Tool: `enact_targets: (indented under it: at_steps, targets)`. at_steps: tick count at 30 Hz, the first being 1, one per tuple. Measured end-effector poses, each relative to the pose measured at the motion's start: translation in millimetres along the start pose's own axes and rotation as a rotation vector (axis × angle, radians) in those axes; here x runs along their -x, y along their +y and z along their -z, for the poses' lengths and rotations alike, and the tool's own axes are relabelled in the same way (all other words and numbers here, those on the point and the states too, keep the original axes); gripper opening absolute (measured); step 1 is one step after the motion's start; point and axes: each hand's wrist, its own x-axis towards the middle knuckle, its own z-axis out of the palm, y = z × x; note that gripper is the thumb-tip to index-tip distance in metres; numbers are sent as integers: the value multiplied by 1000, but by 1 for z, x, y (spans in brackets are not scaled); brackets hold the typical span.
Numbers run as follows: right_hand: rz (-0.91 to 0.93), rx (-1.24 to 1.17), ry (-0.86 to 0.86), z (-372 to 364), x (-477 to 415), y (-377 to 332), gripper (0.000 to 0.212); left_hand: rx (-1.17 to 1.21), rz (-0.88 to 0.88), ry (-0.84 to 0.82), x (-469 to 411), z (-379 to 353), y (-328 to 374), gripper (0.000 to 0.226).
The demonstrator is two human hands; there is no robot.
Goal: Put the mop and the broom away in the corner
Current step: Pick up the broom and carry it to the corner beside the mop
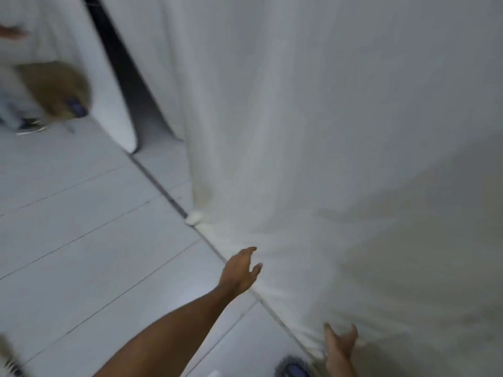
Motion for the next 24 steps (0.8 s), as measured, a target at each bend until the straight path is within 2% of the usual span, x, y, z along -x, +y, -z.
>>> enact_targets:
  at_steps: [4, 8, 10, 14, 17, 20, 24]
  targets:
    - [366, 431, -310, -99, 89, -16, 81, 10, 294, 196, 76, 71, -138, 53]
    - [740, 791, -632, -219, 194, 1, 80, 68, 641, 382, 202, 116, -277, 49]
    - [888, 917, -717, -271, 240, 13, 79, 74, 762, 469, 252, 124, -328, 51]
    - [1335, 1178, -884, -362, 339, 43, 77, 95, 999, 605, 340, 143, -401, 65]
    - [1650, 1244, -1015, -432, 426, 62, 76, 119, 1162, 660, 387, 156, -446, 76]
    - [1912, 1285, -1223, -496, 516, 84, 77, 190, 1307, 736, 423, 163, -481, 79]
    - [2153, 1364, -1446, -582, 609, 123, 77, 317, 1493, 803, 448, 167, -531, 80]
